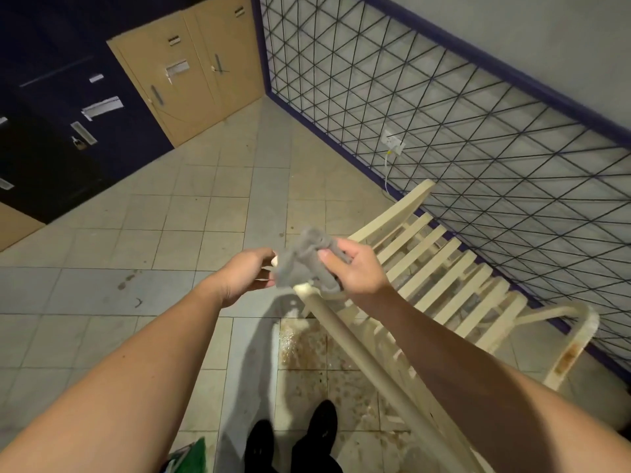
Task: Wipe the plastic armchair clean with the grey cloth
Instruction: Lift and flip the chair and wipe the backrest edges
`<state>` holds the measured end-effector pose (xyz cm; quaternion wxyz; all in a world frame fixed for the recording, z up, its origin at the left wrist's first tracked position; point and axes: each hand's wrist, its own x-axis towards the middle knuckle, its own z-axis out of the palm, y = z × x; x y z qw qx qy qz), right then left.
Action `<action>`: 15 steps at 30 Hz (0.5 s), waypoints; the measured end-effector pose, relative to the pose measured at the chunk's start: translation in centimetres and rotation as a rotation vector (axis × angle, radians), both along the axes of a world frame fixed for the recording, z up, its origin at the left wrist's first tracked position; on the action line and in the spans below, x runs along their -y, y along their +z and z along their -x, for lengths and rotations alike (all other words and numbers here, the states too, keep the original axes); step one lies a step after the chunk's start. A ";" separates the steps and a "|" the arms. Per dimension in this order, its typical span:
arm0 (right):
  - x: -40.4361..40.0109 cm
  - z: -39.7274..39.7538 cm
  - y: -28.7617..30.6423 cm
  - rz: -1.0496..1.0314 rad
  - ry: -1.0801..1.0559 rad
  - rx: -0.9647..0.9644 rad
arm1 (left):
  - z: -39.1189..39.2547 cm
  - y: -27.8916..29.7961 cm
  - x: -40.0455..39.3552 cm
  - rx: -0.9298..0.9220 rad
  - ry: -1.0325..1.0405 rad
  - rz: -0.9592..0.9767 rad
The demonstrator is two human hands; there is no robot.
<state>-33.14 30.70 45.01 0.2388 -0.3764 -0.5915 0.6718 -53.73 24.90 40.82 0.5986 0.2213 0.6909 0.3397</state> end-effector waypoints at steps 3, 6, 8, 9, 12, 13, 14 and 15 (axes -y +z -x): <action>0.0 1.3 -0.5 0.031 -0.001 0.132 | -0.3 0.3 -0.2 0.035 0.037 0.032; 2.5 2.4 -0.6 -0.226 0.108 0.276 | -0.4 0.6 0.2 0.018 0.012 0.034; 2.4 1.4 0.2 -0.307 0.122 0.324 | -0.1 0.3 0.3 0.037 0.080 0.059; 2.0 0.8 0.5 -0.315 0.118 0.321 | 0.1 0.2 0.2 0.052 0.113 0.062; 2.8 -0.7 1.7 -0.294 0.231 0.288 | 0.1 0.6 -0.3 0.102 0.132 0.010; 3.3 -0.9 1.8 -0.334 0.322 0.310 | -0.1 0.9 -0.7 0.107 0.117 -0.017; 3.8 -0.9 1.5 -0.369 0.393 0.342 | -0.4 1.2 -1.0 0.098 0.094 -0.034; 3.9 -1.1 1.0 -0.394 0.419 0.378 | -0.6 1.4 -1.2 0.075 0.066 -0.040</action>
